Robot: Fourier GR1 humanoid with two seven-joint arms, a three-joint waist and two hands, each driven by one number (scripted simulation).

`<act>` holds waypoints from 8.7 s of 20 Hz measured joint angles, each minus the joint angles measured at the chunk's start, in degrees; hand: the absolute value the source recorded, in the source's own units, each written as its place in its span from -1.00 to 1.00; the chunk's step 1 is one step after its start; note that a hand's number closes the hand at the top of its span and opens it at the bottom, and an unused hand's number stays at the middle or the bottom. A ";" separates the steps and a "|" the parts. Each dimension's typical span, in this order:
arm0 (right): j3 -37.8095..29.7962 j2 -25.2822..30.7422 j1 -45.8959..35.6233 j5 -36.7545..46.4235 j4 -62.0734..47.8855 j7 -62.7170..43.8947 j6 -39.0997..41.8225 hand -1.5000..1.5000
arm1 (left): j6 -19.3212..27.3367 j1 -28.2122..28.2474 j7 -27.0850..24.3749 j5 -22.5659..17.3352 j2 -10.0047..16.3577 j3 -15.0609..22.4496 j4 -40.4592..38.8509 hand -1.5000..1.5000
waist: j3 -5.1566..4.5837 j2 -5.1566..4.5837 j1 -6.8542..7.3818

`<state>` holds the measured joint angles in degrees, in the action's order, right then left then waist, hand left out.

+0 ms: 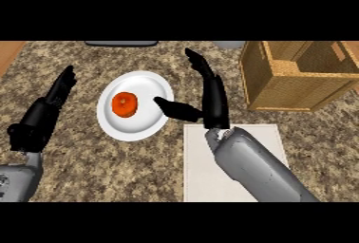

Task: Pick the cupcake from the placemat and place it in the basket

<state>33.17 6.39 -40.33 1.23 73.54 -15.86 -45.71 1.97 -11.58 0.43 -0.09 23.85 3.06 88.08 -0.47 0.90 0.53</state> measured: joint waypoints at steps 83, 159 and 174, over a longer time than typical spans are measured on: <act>-0.55 11.84 8.01 16.82 -0.74 -36.84 69.12 -1.00 | -6.34 0.74 0.16 6.23 -6.06 -7.16 2.33 0.00 | 0.47 -0.87 -0.44; -31.71 41.26 -37.61 23.49 -47.39 29.83 84.15 1.00 | -8.45 -0.86 0.83 9.49 -9.47 -7.82 3.07 0.00 | 0.46 -1.28 0.96; -25.16 40.75 -36.94 34.73 -50.09 38.49 83.50 -1.00 | -8.89 -1.42 -1.59 9.63 -9.13 -9.22 0.29 0.00 | 0.46 -1.39 0.85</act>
<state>8.02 47.15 -77.27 35.96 23.45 22.63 37.79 -6.92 -13.00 -1.17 9.54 14.72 -6.16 88.38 -0.01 -0.49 1.38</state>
